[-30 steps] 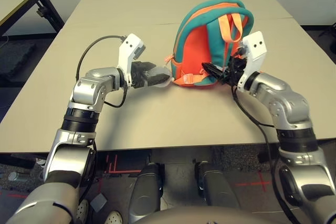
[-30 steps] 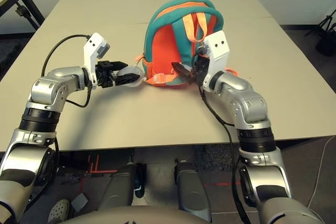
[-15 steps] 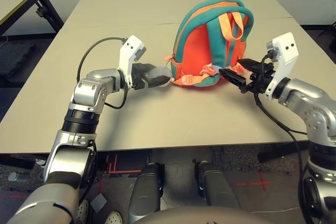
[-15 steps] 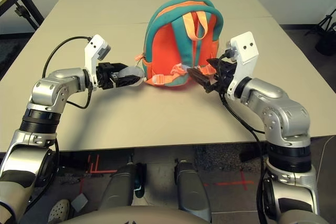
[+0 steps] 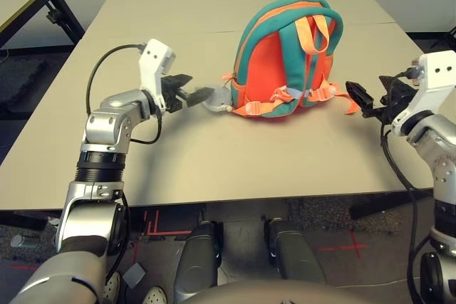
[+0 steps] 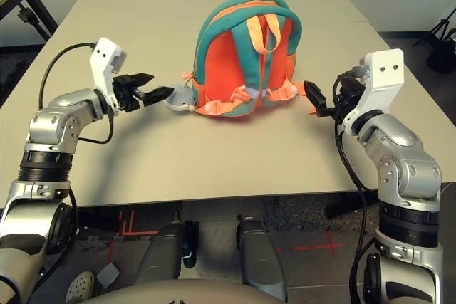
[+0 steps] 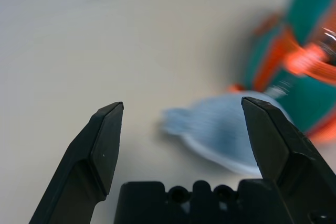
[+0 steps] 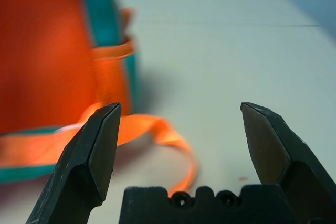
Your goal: Put the pencil case into the backpack and zip it.
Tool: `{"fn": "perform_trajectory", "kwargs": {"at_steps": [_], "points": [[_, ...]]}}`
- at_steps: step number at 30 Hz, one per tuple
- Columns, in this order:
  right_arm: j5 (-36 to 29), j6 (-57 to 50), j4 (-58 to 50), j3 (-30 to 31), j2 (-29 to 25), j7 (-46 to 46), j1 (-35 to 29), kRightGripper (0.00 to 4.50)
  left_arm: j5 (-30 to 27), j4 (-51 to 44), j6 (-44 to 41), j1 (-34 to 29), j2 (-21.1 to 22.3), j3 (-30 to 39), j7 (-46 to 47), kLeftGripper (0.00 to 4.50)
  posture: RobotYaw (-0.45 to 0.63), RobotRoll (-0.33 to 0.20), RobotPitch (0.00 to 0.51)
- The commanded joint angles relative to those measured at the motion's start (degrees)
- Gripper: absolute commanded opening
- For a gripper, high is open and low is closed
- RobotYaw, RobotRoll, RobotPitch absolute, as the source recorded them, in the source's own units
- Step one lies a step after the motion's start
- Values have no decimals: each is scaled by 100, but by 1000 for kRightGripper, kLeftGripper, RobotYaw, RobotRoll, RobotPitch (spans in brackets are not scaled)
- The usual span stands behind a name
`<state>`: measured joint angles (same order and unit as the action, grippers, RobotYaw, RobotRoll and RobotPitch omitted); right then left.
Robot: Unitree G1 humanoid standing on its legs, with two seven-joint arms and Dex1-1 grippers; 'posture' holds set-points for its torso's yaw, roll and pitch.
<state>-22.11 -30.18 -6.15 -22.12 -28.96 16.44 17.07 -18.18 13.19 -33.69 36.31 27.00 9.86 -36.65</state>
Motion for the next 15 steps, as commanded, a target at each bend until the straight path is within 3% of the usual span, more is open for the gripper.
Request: {"fn": "perform_trajectory", "kwargs": {"at_steps": [1,15], "points": [[163,481,355,-172,121,-189,-13,4485,19,63,537,-345,-107,332,404,4500,-127,0,130],[375,2206,1896,-167,294,-150,149,4485,329,1152,2436,-669,-73,1143,1862,4500,-73,0,146]]}}
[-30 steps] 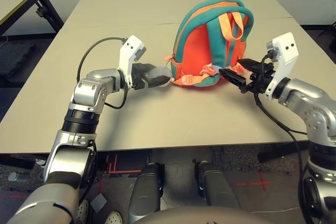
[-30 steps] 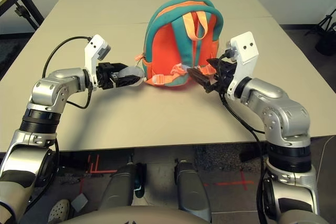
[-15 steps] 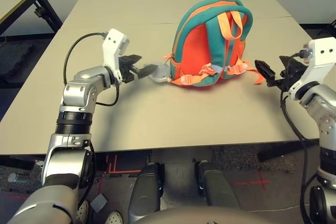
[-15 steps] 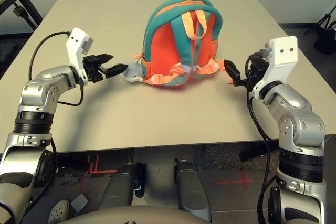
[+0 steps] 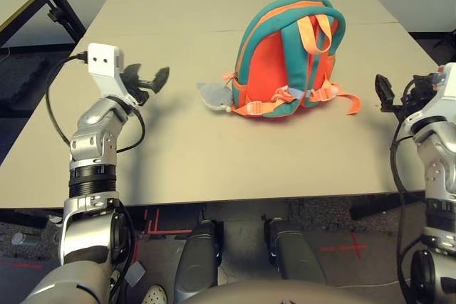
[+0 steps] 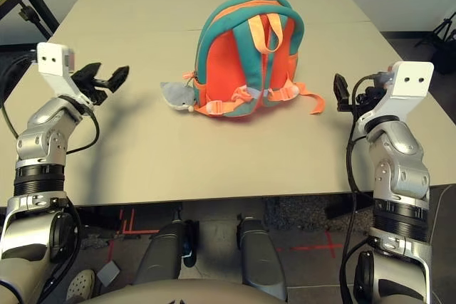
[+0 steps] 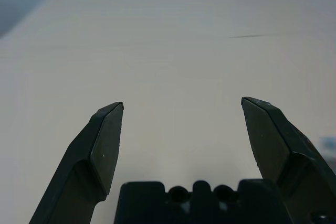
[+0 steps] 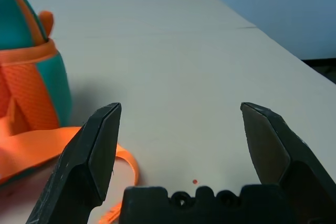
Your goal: Put the pencil case into the backpack and zip it.
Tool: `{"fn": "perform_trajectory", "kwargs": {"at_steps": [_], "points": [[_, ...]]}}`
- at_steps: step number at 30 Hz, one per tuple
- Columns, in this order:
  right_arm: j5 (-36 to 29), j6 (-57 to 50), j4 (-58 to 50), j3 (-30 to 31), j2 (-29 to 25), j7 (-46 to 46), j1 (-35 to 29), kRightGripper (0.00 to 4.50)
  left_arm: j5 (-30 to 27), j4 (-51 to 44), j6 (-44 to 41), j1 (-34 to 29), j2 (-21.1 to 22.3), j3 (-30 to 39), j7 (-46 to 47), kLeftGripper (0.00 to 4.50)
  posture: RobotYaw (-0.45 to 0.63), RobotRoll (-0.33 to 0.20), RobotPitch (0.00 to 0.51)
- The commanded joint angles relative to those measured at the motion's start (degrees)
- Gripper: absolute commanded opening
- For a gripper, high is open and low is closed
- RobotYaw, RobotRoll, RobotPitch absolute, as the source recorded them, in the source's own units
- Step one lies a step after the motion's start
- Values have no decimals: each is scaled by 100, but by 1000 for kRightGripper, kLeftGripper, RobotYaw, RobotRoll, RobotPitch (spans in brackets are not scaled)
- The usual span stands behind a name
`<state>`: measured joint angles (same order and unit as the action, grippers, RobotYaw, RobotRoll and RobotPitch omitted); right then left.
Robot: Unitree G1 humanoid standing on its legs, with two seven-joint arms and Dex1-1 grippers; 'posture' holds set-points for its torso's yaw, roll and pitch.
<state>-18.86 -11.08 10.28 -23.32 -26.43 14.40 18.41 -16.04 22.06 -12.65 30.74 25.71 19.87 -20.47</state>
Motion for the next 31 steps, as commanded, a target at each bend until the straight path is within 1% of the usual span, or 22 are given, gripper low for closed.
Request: {"fn": "perform_trajectory", "kwargs": {"at_steps": [1,4,11,23,31], "points": [[60,368,334,-29,46,57,27,4485,128,364,431,-116,76,176,289,4500,-66,0,149],[73,516,529,9,38,86,77,4485,146,465,626,-196,119,260,430,4500,-55,0,154],[168,824,942,83,-53,212,118,4485,112,633,745,-266,206,266,487,4500,-41,0,159],[239,891,947,21,-38,186,-5,4485,80,836,891,-248,194,247,595,4500,-40,0,158],[317,938,907,149,-5,296,-101,4485,77,735,888,-469,244,278,650,4500,-35,0,160]]}}
